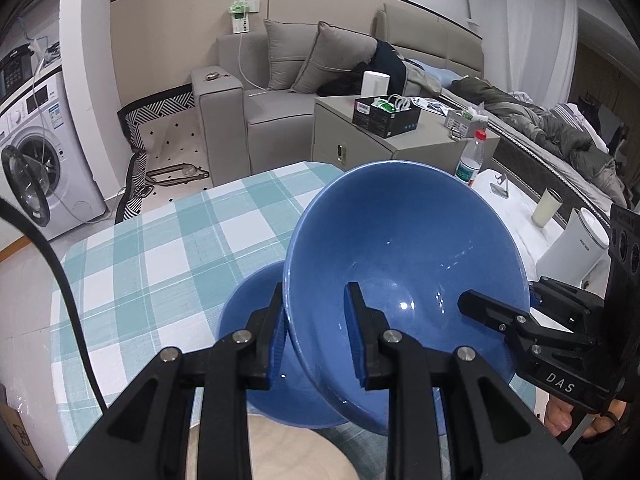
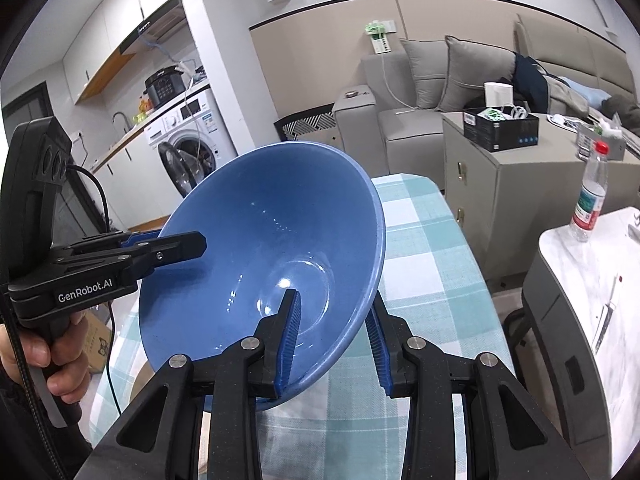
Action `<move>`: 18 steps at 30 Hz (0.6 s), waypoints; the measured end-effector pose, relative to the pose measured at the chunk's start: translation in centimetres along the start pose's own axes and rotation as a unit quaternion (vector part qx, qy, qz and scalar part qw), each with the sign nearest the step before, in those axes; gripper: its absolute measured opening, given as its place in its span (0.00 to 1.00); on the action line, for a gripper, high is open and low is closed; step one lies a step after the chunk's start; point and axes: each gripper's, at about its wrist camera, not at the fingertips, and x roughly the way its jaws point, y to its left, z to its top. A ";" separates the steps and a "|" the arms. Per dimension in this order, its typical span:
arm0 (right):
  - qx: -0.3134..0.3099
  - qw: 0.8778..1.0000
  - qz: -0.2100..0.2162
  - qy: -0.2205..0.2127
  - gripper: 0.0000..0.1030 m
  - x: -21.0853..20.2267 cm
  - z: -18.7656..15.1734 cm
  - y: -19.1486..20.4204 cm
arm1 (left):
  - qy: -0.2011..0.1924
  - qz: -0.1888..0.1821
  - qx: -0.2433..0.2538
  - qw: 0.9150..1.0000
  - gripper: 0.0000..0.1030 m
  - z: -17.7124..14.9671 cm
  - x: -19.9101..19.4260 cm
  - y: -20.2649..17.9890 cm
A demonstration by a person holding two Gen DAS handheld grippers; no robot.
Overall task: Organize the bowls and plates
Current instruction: 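Lower the held blue bowl into the nested bowls with both grippers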
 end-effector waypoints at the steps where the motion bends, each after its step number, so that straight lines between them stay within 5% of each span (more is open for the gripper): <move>1: -0.002 1.000 0.000 0.002 0.33 0.2 0.1 0.2 | 0.001 0.001 -0.003 1.000 0.25 -0.1 0.1 0.4; 18: -0.042 0.997 -0.003 0.061 0.33 6.1 0.3 4.0 | 0.023 0.036 -0.041 0.998 0.25 -2.5 2.4 4.8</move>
